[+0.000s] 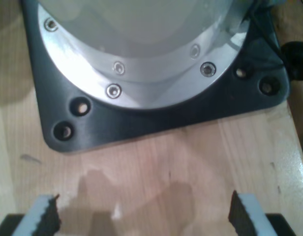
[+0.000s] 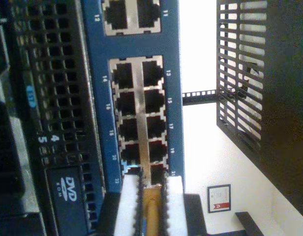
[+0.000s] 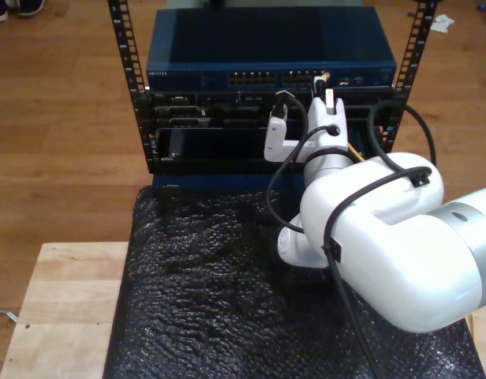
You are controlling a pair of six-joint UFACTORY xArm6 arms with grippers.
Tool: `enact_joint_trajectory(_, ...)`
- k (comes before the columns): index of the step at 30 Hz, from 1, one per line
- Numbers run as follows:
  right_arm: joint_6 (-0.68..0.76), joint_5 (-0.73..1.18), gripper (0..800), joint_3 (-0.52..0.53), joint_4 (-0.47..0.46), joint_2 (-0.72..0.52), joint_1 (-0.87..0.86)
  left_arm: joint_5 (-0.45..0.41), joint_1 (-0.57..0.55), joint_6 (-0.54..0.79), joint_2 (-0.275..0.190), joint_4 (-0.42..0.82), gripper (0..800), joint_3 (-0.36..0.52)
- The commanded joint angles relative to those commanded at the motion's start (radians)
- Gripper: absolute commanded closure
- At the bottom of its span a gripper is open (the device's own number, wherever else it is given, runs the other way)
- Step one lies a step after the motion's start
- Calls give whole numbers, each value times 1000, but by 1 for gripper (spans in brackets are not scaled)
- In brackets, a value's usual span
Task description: Grab the cable and plug it in
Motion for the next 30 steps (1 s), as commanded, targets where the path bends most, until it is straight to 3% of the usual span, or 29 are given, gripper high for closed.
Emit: enact_joint_trajectory(30,3,-5,800,5,-3,-9,-15,0,0,0,0,0,0,0)
